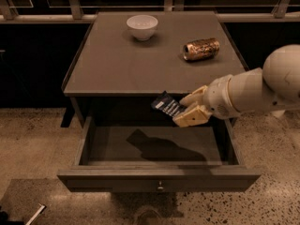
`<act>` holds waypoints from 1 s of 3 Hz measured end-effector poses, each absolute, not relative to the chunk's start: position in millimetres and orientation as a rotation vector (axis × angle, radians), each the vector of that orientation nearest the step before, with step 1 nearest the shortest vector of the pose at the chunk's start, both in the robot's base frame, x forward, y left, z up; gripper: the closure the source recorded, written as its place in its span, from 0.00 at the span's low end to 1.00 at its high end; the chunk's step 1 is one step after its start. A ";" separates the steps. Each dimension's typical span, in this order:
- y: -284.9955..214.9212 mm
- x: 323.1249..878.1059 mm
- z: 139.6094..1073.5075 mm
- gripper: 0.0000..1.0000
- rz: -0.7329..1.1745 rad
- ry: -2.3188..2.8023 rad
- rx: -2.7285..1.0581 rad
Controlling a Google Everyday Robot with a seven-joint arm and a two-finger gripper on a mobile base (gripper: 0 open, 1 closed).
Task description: Place rxbar blueberry into top drawer
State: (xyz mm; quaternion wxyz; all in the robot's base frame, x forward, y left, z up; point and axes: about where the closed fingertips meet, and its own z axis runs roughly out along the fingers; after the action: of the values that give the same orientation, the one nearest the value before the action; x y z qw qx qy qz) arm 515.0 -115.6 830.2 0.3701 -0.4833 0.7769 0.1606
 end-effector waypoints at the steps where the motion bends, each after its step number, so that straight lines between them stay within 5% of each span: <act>1: -125.8 502.5 786.6 1.00 0.396 2.057 -1.146; 3: -138.9 496.6 695.9 1.00 0.482 2.130 -1.030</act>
Offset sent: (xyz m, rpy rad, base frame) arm -0.0248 -0.0331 -0.1398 0.0737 0.1247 -0.1897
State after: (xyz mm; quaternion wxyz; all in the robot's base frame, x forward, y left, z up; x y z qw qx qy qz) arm 496.6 -138.9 695.9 0.3554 -0.3988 0.8245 0.1865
